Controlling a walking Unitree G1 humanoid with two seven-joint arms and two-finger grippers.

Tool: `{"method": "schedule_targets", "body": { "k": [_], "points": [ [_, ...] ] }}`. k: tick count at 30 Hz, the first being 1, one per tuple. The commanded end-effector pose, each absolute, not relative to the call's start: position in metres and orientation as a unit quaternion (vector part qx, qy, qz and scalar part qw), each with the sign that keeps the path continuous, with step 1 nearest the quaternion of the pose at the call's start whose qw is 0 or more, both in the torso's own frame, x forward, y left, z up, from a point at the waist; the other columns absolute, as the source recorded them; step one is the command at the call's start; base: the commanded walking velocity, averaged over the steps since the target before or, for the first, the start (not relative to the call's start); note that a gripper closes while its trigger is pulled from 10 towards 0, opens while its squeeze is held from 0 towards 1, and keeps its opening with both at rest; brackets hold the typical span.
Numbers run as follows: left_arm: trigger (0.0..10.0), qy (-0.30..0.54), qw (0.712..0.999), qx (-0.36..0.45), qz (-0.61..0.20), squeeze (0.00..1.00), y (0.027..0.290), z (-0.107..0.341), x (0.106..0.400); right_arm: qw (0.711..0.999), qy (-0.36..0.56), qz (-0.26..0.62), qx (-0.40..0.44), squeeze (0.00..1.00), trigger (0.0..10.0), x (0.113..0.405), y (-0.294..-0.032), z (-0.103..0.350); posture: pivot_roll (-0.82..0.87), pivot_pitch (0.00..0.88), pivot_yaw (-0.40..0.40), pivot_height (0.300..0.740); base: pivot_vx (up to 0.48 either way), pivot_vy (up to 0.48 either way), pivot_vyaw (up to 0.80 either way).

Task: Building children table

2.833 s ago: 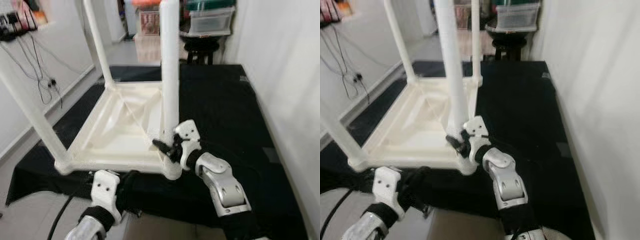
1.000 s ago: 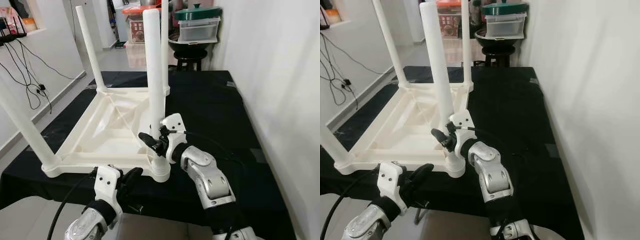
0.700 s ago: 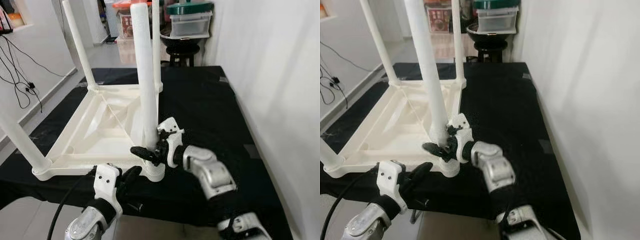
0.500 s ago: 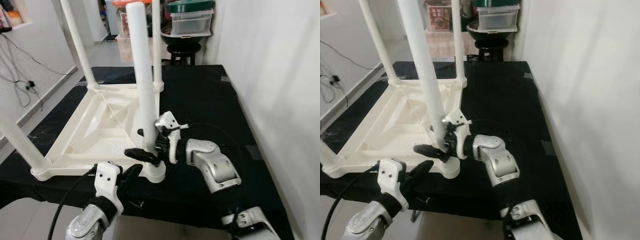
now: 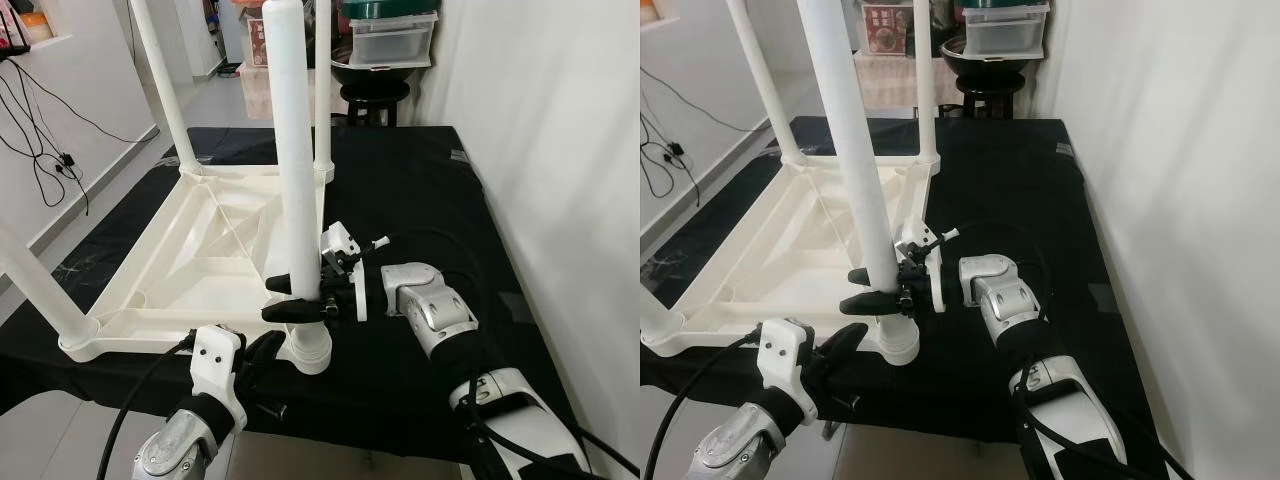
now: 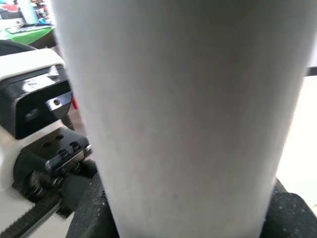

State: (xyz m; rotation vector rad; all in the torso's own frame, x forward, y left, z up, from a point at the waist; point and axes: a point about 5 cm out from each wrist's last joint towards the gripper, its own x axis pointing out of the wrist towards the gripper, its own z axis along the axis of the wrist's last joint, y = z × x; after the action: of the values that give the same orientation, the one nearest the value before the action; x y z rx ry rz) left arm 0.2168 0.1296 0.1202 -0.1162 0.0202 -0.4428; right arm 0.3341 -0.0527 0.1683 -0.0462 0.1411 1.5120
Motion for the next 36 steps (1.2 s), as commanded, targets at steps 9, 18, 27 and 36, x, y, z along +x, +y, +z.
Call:
{"method": "schedule_targets", "body": {
  "k": [9,18,27,36],
  "points": [
    [10.0,0.014,0.974,-0.054,-0.218,0.00,0.132,0.119,0.215,0.876,0.114,0.468,-0.015,0.00,0.0,0.309,-0.024,0.133,0.00,0.000,0.022,0.740,0.000,0.000,0.00],
    [10.0,0.014,0.973,-0.056,-0.223,0.00,0.132,0.119,0.217,0.910,0.127,0.394,0.014,0.00,10.0,0.325,-0.040,0.134,-0.01,0.000,0.028,0.740,0.000,0.000,0.00],
    [10.0,0.013,0.973,-0.059,-0.222,0.00,0.131,0.119,0.218,0.761,0.027,0.649,-0.008,0.00,10.0,0.324,-0.034,0.179,0.00,0.000,0.024,0.740,0.000,0.000,0.00],
    [10.0,0.013,0.973,-0.058,-0.222,0.00,0.130,0.119,0.218,0.698,0.045,0.714,-0.015,0.00,3.4,0.334,-0.035,0.184,0.02,0.000,0.017,0.740,0.000,0.000,0.00]
  ]
}}
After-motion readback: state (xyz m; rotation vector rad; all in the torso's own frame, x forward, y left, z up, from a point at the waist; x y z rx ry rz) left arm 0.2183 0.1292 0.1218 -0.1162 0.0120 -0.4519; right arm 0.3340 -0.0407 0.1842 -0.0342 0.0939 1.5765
